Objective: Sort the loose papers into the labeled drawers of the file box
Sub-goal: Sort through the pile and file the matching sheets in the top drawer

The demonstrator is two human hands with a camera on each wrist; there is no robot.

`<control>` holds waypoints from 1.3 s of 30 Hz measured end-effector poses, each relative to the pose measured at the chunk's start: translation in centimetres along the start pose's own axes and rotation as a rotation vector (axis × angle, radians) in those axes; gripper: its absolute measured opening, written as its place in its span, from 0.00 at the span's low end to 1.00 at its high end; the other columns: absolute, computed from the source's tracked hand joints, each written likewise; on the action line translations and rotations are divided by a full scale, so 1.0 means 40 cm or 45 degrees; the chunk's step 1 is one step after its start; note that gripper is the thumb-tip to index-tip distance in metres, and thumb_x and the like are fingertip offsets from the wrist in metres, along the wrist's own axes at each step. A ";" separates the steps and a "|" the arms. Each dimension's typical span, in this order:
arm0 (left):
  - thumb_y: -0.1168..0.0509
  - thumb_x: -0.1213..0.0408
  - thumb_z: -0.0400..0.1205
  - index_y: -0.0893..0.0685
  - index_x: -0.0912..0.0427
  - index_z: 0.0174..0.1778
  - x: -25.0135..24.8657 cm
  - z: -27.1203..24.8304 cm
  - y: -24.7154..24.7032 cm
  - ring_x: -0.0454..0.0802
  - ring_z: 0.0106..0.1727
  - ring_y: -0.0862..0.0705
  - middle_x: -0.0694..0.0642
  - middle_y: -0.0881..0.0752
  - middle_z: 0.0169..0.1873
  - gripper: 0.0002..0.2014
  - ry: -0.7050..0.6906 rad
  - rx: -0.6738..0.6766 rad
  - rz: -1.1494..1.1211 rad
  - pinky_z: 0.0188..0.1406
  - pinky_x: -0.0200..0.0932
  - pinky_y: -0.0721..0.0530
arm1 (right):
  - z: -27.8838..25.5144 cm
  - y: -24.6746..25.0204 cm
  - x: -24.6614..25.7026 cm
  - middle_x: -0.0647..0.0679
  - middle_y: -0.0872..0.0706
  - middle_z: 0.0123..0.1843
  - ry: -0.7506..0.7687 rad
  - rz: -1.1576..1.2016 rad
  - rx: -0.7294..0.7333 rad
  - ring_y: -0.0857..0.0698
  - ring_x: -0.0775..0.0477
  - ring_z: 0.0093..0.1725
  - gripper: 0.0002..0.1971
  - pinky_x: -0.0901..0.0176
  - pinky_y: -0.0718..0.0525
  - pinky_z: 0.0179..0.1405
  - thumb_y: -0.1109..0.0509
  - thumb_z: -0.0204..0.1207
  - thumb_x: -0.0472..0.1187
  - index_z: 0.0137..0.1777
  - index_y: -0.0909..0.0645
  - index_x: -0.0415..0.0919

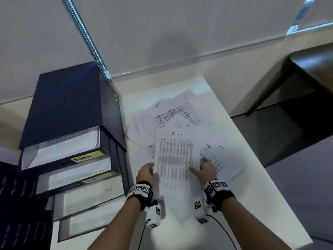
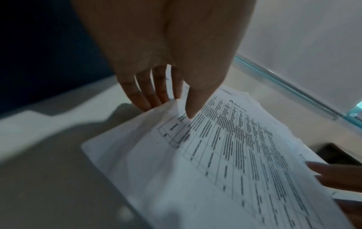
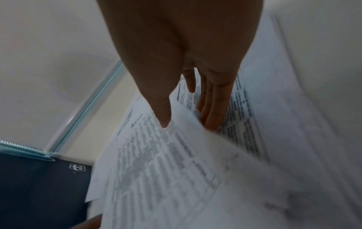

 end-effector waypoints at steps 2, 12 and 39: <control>0.27 0.71 0.76 0.15 0.52 0.57 -0.019 -0.017 -0.015 0.50 0.43 0.15 0.52 0.14 0.42 0.15 -0.041 0.035 -0.116 0.56 0.48 0.12 | 0.000 -0.025 0.001 0.43 0.14 0.59 -0.037 0.062 0.037 0.14 0.39 0.58 0.33 0.49 0.14 0.58 0.15 0.64 0.47 0.66 0.25 0.36; 0.34 0.53 0.83 0.36 0.53 0.84 -0.020 -0.011 0.018 0.54 0.86 0.43 0.55 0.43 0.86 0.33 -0.187 0.189 0.301 0.84 0.49 0.42 | 0.000 0.026 0.044 0.39 0.15 0.63 -0.101 0.410 -0.076 0.15 0.41 0.53 0.25 0.57 0.18 0.48 0.23 0.73 0.34 0.69 0.24 0.32; 0.35 0.44 0.81 0.21 0.40 0.71 -0.004 -0.051 0.008 0.58 0.82 0.36 0.54 0.35 0.82 0.22 -0.134 0.263 0.590 0.79 0.50 0.33 | -0.003 0.109 0.147 0.43 0.12 0.46 0.329 -0.736 -0.181 0.12 0.40 0.47 0.10 0.54 0.15 0.44 0.41 0.78 0.30 0.46 0.19 0.43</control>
Point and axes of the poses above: each hand's wrist, its own z-axis towards the middle knuckle, its own y-axis out of the back of the hand, x = y × z, the point moved 8 cm from there along z, towards the middle knuckle
